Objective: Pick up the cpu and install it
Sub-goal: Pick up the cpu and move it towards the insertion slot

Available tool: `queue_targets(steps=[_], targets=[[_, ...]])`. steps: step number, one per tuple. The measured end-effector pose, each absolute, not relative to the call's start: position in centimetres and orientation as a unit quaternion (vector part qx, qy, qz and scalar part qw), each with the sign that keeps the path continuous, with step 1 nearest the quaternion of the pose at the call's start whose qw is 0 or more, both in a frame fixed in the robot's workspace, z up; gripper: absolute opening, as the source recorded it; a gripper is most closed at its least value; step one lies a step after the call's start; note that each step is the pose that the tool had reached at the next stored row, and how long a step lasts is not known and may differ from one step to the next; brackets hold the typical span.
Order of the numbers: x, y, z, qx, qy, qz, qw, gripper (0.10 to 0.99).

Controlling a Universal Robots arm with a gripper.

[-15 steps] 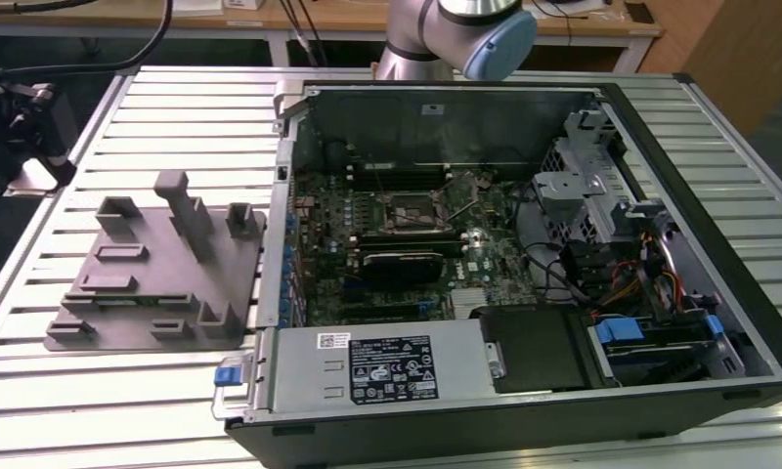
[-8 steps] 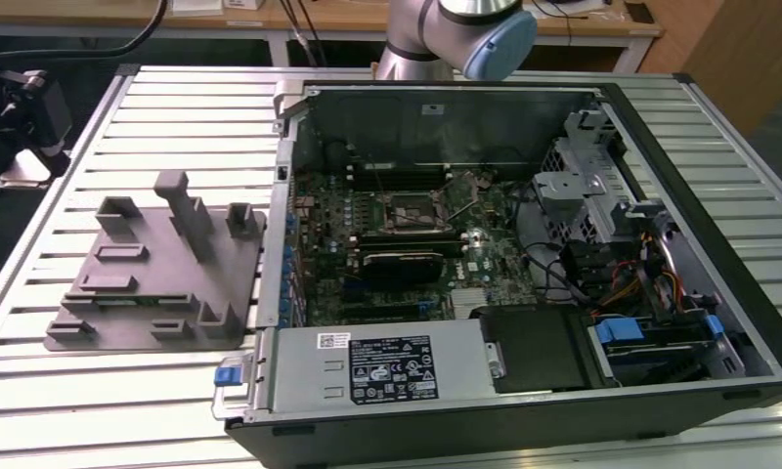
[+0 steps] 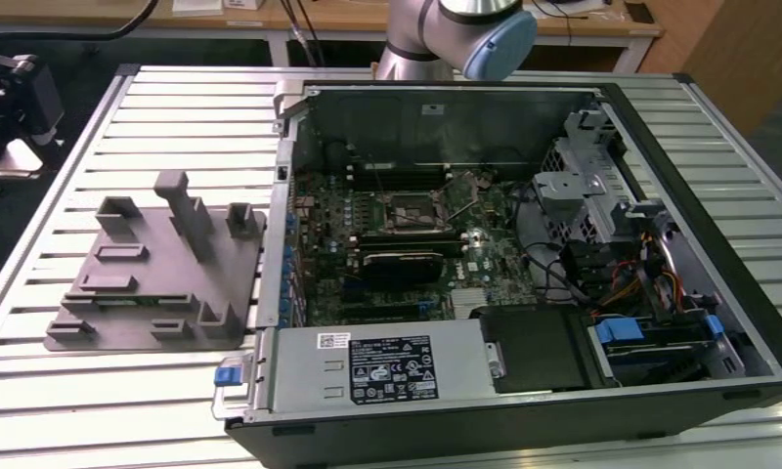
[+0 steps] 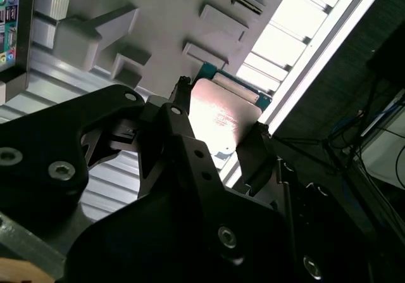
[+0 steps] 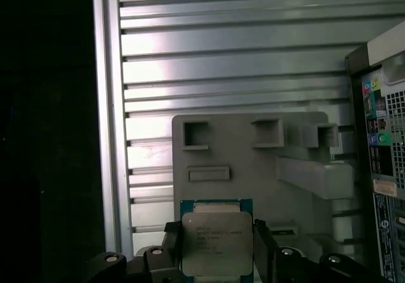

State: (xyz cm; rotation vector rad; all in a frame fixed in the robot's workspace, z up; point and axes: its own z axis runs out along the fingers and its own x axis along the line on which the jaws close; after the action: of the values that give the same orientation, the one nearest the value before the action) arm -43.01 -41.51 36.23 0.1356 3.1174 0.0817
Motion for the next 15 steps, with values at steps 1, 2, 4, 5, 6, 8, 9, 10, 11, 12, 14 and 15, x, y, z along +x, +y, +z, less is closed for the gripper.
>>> queue_targets(steps=[1, 2, 4, 5, 6, 8, 9, 10, 11, 12, 14, 15], targets=[[-43.01, -41.51, 36.37, 0.043, 0.999, 0.026, 0.01, 0.541], [-43.01, -41.51, 36.52, 0.043, 0.999, 0.026, 0.01, 0.541], [-43.01, -41.51, 36.83, 0.043, 0.999, 0.026, 0.01, 0.541], [-43.01, -41.51, 36.98, 0.043, 0.999, 0.026, 0.01, 0.541], [-43.01, -41.51, 37.11, 0.043, 0.999, 0.026, 0.01, 0.541], [-43.02, -41.51, 37.24, 0.043, 0.999, 0.026, 0.01, 0.541], [-43.02, -41.51, 37.24, 0.043, 0.999, 0.026, 0.01, 0.541], [-43.01, -41.5, 37.25, 0.043, 0.999, 0.026, 0.01, 0.541], [-43.01, -41.5, 37.27, 0.043, 0.999, 0.026, 0.01, 0.541], [-43.01, -41.5, 37.27, 0.043, 0.999, 0.026, 0.01, 0.541], [-43.0, -41.5, 37.28, 0.043, 0.999, 0.026, 0.01, 0.541], [-42.94, -41.5, 37.29, 0.043, 0.999, 0.026, 0.01, 0.541]])
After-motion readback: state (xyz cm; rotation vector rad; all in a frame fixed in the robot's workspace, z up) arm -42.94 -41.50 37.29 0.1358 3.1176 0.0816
